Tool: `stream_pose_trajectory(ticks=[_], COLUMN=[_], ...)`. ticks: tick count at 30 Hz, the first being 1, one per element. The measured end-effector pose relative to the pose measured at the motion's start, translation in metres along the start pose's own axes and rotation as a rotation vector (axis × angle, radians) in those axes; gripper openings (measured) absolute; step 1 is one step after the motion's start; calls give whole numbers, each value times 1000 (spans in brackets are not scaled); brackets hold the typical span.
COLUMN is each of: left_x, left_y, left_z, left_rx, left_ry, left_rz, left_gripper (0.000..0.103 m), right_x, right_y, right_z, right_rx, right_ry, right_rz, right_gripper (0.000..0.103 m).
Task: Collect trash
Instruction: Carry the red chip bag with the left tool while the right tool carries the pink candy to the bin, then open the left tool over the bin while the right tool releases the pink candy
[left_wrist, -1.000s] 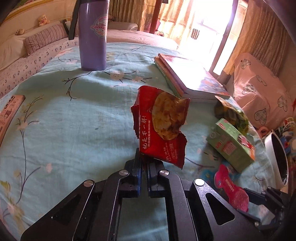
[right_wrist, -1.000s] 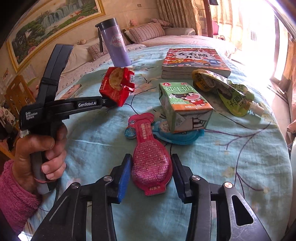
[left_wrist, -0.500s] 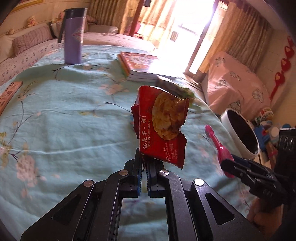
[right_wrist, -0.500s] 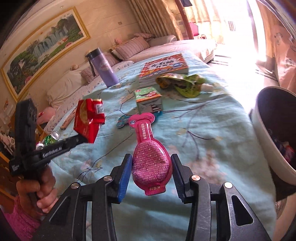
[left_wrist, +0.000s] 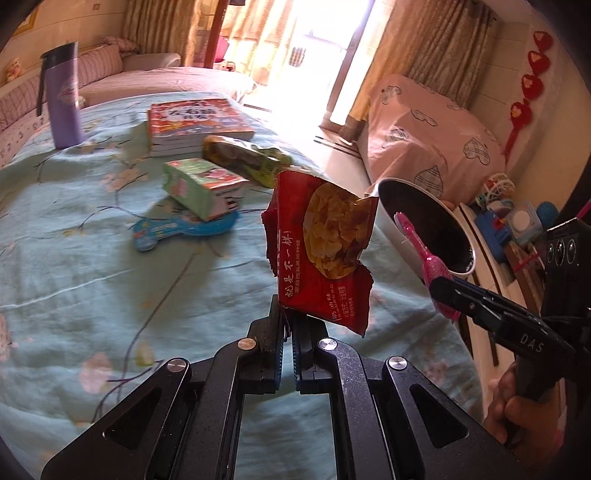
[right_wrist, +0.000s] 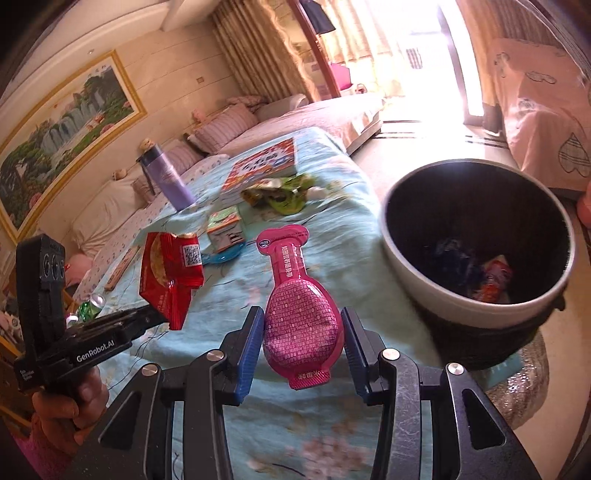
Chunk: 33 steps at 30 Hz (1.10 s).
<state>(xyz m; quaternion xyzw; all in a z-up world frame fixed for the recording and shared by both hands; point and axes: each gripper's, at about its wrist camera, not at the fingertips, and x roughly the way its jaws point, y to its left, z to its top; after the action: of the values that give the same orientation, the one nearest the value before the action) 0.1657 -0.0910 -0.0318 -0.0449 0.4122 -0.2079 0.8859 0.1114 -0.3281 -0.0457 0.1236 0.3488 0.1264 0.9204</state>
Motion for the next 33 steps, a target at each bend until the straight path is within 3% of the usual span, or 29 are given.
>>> stream_pose_trajectory(ticks=[18, 33], left_x=[43, 76], left_y=[-91, -139], left_z=[36, 66], left_rx=[165, 253], left_ry=[53, 111], left_rz=[-77, -88], left_gripper=[3, 3], right_x=[-39, -36], right_y=[-82, -113], right_z=[28, 49], right_rx=[106, 124], right_ry=[-102, -116], right_rz=[-105, -149], right_gripper=[43, 43])
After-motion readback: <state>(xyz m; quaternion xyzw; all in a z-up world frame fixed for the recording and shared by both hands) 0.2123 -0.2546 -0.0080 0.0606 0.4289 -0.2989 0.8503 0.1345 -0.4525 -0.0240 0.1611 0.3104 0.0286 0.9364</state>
